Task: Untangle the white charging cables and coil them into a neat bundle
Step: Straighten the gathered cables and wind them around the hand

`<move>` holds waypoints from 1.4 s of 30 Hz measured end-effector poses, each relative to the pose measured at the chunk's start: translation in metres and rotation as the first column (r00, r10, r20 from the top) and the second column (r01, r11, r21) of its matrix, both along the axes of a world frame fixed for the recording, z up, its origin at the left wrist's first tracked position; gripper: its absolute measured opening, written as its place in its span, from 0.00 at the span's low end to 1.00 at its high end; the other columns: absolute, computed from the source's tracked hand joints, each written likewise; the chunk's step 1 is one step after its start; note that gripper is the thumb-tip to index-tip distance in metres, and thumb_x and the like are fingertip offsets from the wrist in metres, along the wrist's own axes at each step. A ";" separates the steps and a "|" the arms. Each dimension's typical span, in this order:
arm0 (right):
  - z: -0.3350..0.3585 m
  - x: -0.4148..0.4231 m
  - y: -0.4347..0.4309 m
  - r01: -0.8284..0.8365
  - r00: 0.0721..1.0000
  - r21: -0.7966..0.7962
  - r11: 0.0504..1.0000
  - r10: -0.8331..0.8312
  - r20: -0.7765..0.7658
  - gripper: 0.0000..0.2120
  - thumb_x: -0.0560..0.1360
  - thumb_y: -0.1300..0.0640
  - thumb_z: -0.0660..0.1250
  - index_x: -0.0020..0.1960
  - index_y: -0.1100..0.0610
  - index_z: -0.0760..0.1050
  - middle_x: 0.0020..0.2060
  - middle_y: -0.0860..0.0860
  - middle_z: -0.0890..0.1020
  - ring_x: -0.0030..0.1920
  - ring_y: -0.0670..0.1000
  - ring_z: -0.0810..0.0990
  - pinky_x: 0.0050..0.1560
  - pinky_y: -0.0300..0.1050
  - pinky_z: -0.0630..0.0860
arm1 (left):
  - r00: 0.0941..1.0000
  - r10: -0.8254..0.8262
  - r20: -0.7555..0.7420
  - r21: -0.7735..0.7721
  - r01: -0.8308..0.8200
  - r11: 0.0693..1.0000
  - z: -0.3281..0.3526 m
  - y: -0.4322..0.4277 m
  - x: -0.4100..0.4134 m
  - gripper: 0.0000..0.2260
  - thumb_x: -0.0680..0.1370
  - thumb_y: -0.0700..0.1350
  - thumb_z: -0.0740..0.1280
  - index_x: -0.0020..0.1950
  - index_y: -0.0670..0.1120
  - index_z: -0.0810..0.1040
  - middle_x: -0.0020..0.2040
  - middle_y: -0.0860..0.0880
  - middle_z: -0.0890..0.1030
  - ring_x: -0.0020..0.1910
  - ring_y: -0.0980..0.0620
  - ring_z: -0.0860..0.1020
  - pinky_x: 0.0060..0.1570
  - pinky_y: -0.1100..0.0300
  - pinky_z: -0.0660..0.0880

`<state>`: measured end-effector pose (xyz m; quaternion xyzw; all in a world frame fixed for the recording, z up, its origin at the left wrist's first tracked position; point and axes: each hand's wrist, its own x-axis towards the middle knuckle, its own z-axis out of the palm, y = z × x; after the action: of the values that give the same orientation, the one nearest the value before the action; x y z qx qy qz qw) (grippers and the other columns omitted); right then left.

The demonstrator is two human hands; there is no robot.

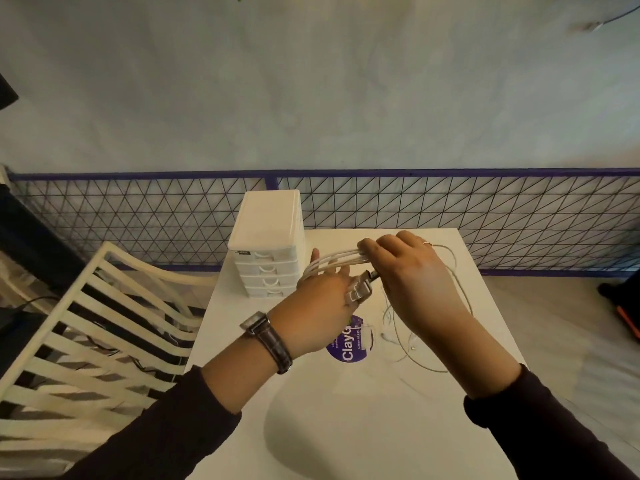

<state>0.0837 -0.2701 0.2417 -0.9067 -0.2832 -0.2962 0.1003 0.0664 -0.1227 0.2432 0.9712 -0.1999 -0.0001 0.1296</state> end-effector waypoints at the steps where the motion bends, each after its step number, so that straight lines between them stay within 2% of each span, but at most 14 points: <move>1: 0.001 0.000 0.000 -0.001 1.000 0.022 1.000 0.001 0.000 0.16 0.63 0.69 0.74 0.50 0.62 0.79 0.36 0.56 0.81 0.34 0.57 0.77 0.34 0.47 0.75 | 0.999 0.020 0.026 -0.115 -0.017 0.993 0.001 -0.001 -0.001 0.15 0.82 0.46 0.53 0.69 0.49 0.67 0.72 0.48 0.66 0.75 0.51 0.54 0.66 0.61 0.26; 3: 0.002 0.003 -0.002 -0.010 0.999 0.061 0.998 0.012 -0.031 0.14 0.65 0.68 0.73 0.50 0.62 0.79 0.36 0.56 0.80 0.34 0.58 0.77 0.32 0.48 0.75 | 0.999 0.031 -0.006 -0.244 -0.032 0.969 0.000 -0.001 -0.006 0.17 0.82 0.47 0.54 0.71 0.51 0.64 0.76 0.50 0.58 0.76 0.54 0.44 0.66 0.66 0.28; 6: 0.000 0.005 -0.006 -0.054 0.989 0.091 0.994 0.066 -0.132 0.10 0.68 0.66 0.71 0.49 0.62 0.79 0.34 0.57 0.80 0.32 0.59 0.77 0.28 0.51 0.77 | 0.995 -0.017 -0.097 -0.227 -0.005 0.974 -0.003 0.004 -0.014 0.19 0.82 0.49 0.54 0.73 0.56 0.60 0.76 0.56 0.38 0.68 0.58 0.28 0.69 0.59 0.33; 8: 0.001 0.003 -0.005 -0.074 0.982 0.118 0.990 0.093 -0.165 0.08 0.70 0.64 0.69 0.49 0.61 0.79 0.34 0.56 0.80 0.31 0.59 0.77 0.27 0.52 0.77 | 0.990 -0.031 -0.138 -0.277 -0.008 0.961 -0.009 0.007 -0.014 0.19 0.81 0.50 0.54 0.72 0.61 0.59 0.71 0.62 0.31 0.64 0.61 0.25 0.69 0.58 0.34; 10: 0.002 -0.002 0.001 -0.068 0.982 0.164 0.984 0.095 -0.161 0.07 0.72 0.62 0.67 0.49 0.60 0.79 0.33 0.55 0.80 0.31 0.58 0.77 0.27 0.51 0.77 | 0.990 -0.002 -0.138 -0.470 -0.063 0.881 -0.015 0.008 -0.015 0.22 0.79 0.54 0.54 0.72 0.64 0.52 0.71 0.64 0.33 0.68 0.63 0.29 0.69 0.58 0.36; 13: 0.004 -0.015 0.014 -0.033 0.994 0.225 0.974 0.056 -0.098 0.07 0.70 0.63 0.66 0.48 0.62 0.79 0.31 0.55 0.78 0.29 0.58 0.75 0.24 0.47 0.74 | 0.995 0.052 -0.090 -0.777 -0.103 0.621 -0.020 -0.001 -0.020 0.28 0.76 0.61 0.51 0.75 0.58 0.50 0.77 0.60 0.48 0.75 0.61 0.42 0.71 0.64 0.40; 16: -0.002 -0.028 0.030 0.018 0.994 0.231 0.973 0.008 -0.109 0.14 0.69 0.65 0.67 0.54 0.63 0.78 0.32 0.55 0.77 0.29 0.56 0.73 0.24 0.45 0.71 | 0.974 0.099 -0.204 -0.947 -0.222 0.231 -0.007 -0.015 -0.025 0.18 0.74 0.55 0.55 0.65 0.62 0.63 0.69 0.63 0.65 0.69 0.66 0.62 0.67 0.74 0.57; 19: -0.013 -0.036 0.044 0.068 0.988 0.247 0.967 -0.030 -0.154 0.18 0.68 0.65 0.67 0.58 0.64 0.77 0.32 0.54 0.76 0.28 0.54 0.71 0.23 0.43 0.68 | 0.903 -0.003 -0.429 -0.900 -0.428 -0.087 -0.003 -0.021 -0.022 0.11 0.76 0.53 0.57 0.55 0.57 0.75 0.58 0.58 0.77 0.58 0.65 0.74 0.57 0.70 0.70; 22: -0.018 -0.039 0.044 0.101 0.989 0.214 0.972 -0.075 -0.126 0.19 0.63 0.65 0.69 0.54 0.64 0.78 0.33 0.54 0.78 0.29 0.54 0.73 0.26 0.38 0.62 | 0.746 -0.303 -0.593 -0.691 -0.664 -0.285 -0.005 -0.021 -0.024 0.16 0.80 0.50 0.56 0.62 0.46 0.76 0.54 0.52 0.82 0.50 0.59 0.80 0.49 0.66 0.77; 27: -0.024 -0.047 0.040 0.099 0.971 0.146 0.984 -0.064 -0.228 0.36 0.59 0.68 0.76 0.66 0.65 0.70 0.42 0.56 0.80 0.36 0.56 0.77 0.28 0.48 0.76 | 0.678 -0.439 -0.590 -0.575 -0.734 -0.361 -0.006 -0.014 -0.027 0.15 0.79 0.52 0.58 0.59 0.49 0.79 0.52 0.50 0.83 0.50 0.55 0.82 0.54 0.59 0.75; 30: -0.023 -0.047 0.038 0.115 0.977 0.281 0.953 -0.058 -0.205 0.30 0.63 0.71 0.68 0.65 0.66 0.71 0.40 0.57 0.80 0.34 0.57 0.78 0.28 0.46 0.75 | 0.735 -0.415 -0.536 -0.655 -0.673 -0.345 -0.004 -0.009 -0.025 0.17 0.77 0.52 0.58 0.66 0.54 0.74 0.56 0.51 0.81 0.53 0.55 0.79 0.49 0.59 0.76; 35: -0.021 -0.053 0.035 0.084 0.983 0.536 0.840 0.017 -0.181 0.15 0.73 0.62 0.65 0.60 0.64 0.77 0.32 0.52 0.75 0.30 0.50 0.71 0.30 0.42 0.72 | 0.811 -0.406 -0.422 -0.691 -0.577 -0.435 0.005 0.004 -0.017 0.21 0.75 0.51 0.58 0.69 0.53 0.71 0.71 0.48 0.68 0.68 0.50 0.68 0.70 0.50 0.61; 39: -0.018 -0.060 0.038 0.027 0.990 0.485 0.874 0.046 -0.137 0.13 0.76 0.59 0.61 0.55 0.64 0.79 0.33 0.54 0.76 0.31 0.54 0.74 0.28 0.47 0.74 | 0.811 -0.461 -0.361 -0.701 -0.562 -0.439 0.007 0.007 -0.014 0.22 0.77 0.50 0.55 0.70 0.49 0.67 0.67 0.46 0.74 0.69 0.44 0.69 0.69 0.47 0.62; 42: -0.015 -0.062 0.039 0.063 0.996 0.387 0.920 -0.035 -0.078 0.11 0.72 0.64 0.66 0.54 0.65 0.80 0.34 0.56 0.79 0.31 0.55 0.75 0.26 0.47 0.75 | 0.787 -0.484 -0.383 -0.733 -0.578 -0.359 0.001 0.004 -0.018 0.22 0.78 0.51 0.53 0.71 0.48 0.67 0.68 0.47 0.73 0.69 0.46 0.68 0.69 0.49 0.64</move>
<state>0.0213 -0.2309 0.2271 -0.8851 -0.1924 -0.3173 0.2808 0.0483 -0.1188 0.2446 0.3551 -0.0023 -0.1425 0.9239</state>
